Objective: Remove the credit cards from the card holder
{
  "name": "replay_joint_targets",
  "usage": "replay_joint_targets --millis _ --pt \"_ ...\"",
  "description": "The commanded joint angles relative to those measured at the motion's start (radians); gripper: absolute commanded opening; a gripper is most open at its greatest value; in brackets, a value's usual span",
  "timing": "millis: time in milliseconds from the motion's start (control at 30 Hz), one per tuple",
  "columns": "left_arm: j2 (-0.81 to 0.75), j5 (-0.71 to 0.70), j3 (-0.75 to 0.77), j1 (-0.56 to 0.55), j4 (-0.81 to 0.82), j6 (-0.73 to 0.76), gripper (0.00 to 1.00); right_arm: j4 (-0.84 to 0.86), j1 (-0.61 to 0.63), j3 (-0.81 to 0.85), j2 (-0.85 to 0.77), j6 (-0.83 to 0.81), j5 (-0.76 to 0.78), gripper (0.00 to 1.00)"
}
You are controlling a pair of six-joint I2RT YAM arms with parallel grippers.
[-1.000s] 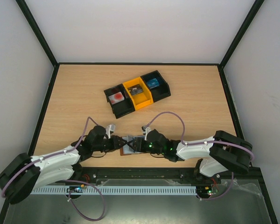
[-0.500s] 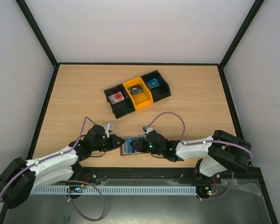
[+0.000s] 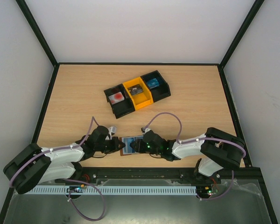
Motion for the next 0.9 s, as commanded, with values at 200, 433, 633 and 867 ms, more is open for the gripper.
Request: replay_joint_targets --millis 200,433,633,867 --pt "0.054 -0.038 -0.018 0.006 -0.002 0.053 0.05 -0.073 0.003 0.042 0.021 -0.022 0.058 0.25" --pt "0.05 -0.04 -0.028 0.006 -0.003 0.055 0.05 -0.11 0.002 0.041 0.008 -0.018 0.089 0.23" --pt "0.047 -0.04 -0.029 0.006 -0.003 0.055 0.05 -0.116 0.003 0.048 0.019 -0.015 0.086 0.23" --pt "0.048 -0.04 -0.032 0.006 0.002 0.055 0.05 -0.098 0.003 0.057 0.067 -0.002 0.054 0.26"
